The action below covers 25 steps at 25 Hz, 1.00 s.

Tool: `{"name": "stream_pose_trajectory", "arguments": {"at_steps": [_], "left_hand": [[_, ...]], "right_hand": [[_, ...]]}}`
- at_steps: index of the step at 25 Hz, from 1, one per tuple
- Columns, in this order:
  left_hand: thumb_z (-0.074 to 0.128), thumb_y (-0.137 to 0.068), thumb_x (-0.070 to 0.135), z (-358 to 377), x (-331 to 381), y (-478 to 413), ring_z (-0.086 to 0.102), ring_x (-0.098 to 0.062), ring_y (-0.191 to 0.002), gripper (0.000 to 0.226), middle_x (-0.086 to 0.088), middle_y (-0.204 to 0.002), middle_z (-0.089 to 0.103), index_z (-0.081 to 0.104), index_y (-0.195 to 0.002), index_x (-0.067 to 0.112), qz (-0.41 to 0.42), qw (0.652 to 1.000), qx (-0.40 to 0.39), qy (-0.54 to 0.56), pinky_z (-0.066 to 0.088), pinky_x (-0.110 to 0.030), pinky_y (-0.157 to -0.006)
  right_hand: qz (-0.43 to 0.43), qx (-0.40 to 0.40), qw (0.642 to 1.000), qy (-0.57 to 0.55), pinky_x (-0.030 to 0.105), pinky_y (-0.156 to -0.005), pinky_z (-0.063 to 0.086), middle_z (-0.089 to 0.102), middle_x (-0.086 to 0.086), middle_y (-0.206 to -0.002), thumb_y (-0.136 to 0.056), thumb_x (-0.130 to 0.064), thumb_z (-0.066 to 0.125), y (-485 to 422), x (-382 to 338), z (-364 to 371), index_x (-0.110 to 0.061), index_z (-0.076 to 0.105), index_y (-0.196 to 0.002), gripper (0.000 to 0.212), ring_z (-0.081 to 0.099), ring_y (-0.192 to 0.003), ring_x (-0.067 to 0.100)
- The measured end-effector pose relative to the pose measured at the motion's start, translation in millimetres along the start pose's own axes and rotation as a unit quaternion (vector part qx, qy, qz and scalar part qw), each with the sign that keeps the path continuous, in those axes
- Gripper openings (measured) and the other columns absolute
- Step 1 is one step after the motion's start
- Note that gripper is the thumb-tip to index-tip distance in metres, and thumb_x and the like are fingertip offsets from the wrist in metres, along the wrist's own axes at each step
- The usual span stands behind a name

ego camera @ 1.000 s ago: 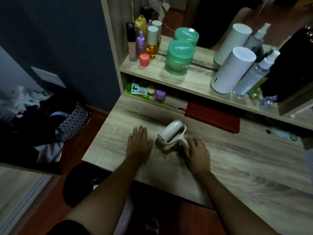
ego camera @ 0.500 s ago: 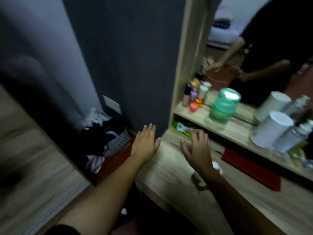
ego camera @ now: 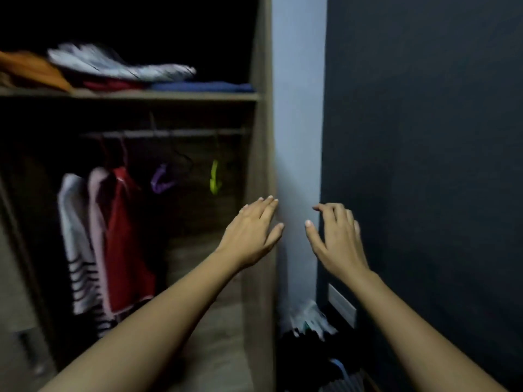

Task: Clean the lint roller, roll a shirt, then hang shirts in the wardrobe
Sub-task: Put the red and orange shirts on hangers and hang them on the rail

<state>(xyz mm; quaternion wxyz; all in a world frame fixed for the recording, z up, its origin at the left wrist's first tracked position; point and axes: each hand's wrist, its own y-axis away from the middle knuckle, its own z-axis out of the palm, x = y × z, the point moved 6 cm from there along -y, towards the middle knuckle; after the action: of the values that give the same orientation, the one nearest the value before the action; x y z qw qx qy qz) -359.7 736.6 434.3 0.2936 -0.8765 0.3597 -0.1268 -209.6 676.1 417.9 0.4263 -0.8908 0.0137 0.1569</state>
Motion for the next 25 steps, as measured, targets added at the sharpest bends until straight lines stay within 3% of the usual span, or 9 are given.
{"name": "stream_pose_trajectory", "arguments": {"at_steps": [3, 6, 10, 14, 17, 21, 25], "left_hand": [[0.028, -0.091, 0.050, -69, -72, -11, 0.026, -0.020, -0.142, 0.066, -0.006, -0.152, 0.032, 0.030, -0.144, 0.012, 0.010, 0.997, 0.059, -0.042, 0.019, -0.029, -0.114], [0.038, -0.095, 0.041, -126, -141, -18, 0.024, -0.017, -0.142, 0.058, -0.003, -0.153, 0.030, 0.028, -0.145, 0.013, 0.017, 0.992, 0.091, -0.083, 0.017, -0.024, -0.113], [0.038, -0.088, 0.040, -182, -207, -36, 0.033, -0.021, -0.138, 0.061, -0.008, -0.147, 0.039, 0.035, -0.141, 0.010, 0.023, 0.983, 0.122, -0.136, 0.024, -0.027, -0.111], [0.051, -0.090, 0.030, -223, -252, -64, 0.039, -0.023, -0.132, 0.055, -0.009, -0.140, 0.046, 0.038, -0.139, 0.009, 0.024, 0.968, 0.168, -0.184, 0.031, -0.028, -0.107], [0.056, -0.087, 0.027, -241, -274, -88, 0.043, -0.027, -0.128, 0.054, -0.012, -0.135, 0.050, 0.042, -0.136, 0.008, 0.025, 0.956, 0.198, -0.215, 0.041, -0.038, -0.102], [0.055, -0.089, 0.028, -259, -305, -122, 0.040, -0.025, -0.130, 0.054, -0.011, -0.140, 0.046, 0.039, -0.137, 0.009, -0.010, 0.945, 0.197, -0.262, 0.034, -0.034, -0.105], [0.055, -0.089, 0.033, -272, -334, -148, 0.029, -0.023, -0.137, 0.066, -0.007, -0.151, 0.032, 0.026, -0.144, 0.013, -0.075, 0.942, 0.128, -0.301, 0.026, -0.028, -0.109]], "right_hand": [[-0.063, 0.032, 0.997, -0.013, 0.034, -0.090, 0.033, 0.048, 0.002, -0.118, -0.087, -0.052, 0.026, -64, -73, 27, -0.020, 0.047, -0.124, 0.053, 0.045, -0.110, 0.019], [-0.110, 0.060, 0.992, -0.022, 0.036, -0.093, 0.034, 0.048, 0.003, -0.121, -0.086, -0.054, 0.026, -115, -140, 50, -0.022, 0.050, -0.124, 0.055, 0.044, -0.113, 0.020], [-0.176, 0.078, 0.981, -0.009, 0.040, -0.094, 0.036, 0.048, 0.004, -0.120, -0.084, -0.055, 0.030, -169, -200, 69, -0.025, 0.051, -0.123, 0.053, 0.044, -0.114, 0.022], [-0.229, 0.139, 0.963, 0.025, 0.040, -0.088, 0.039, 0.051, 0.004, -0.114, -0.081, -0.050, 0.039, -230, -239, 64, -0.024, 0.051, -0.118, 0.047, 0.046, -0.106, 0.023], [-0.254, 0.168, 0.951, 0.045, 0.039, -0.084, 0.040, 0.052, 0.006, -0.111, -0.079, -0.046, 0.044, -273, -255, 63, -0.021, 0.053, -0.117, 0.046, 0.049, -0.102, 0.026], [-0.284, 0.147, 0.945, 0.069, 0.041, -0.086, 0.038, 0.049, 0.006, -0.116, -0.081, -0.037, 0.054, -326, -270, 75, -0.020, 0.050, -0.123, 0.046, 0.047, -0.108, 0.027], [-0.329, 0.111, 0.929, 0.125, 0.040, -0.095, 0.035, 0.042, 0.003, -0.127, -0.081, -0.037, 0.055, -371, -288, 89, -0.026, 0.042, -0.131, 0.053, 0.040, -0.119, 0.024]]}}
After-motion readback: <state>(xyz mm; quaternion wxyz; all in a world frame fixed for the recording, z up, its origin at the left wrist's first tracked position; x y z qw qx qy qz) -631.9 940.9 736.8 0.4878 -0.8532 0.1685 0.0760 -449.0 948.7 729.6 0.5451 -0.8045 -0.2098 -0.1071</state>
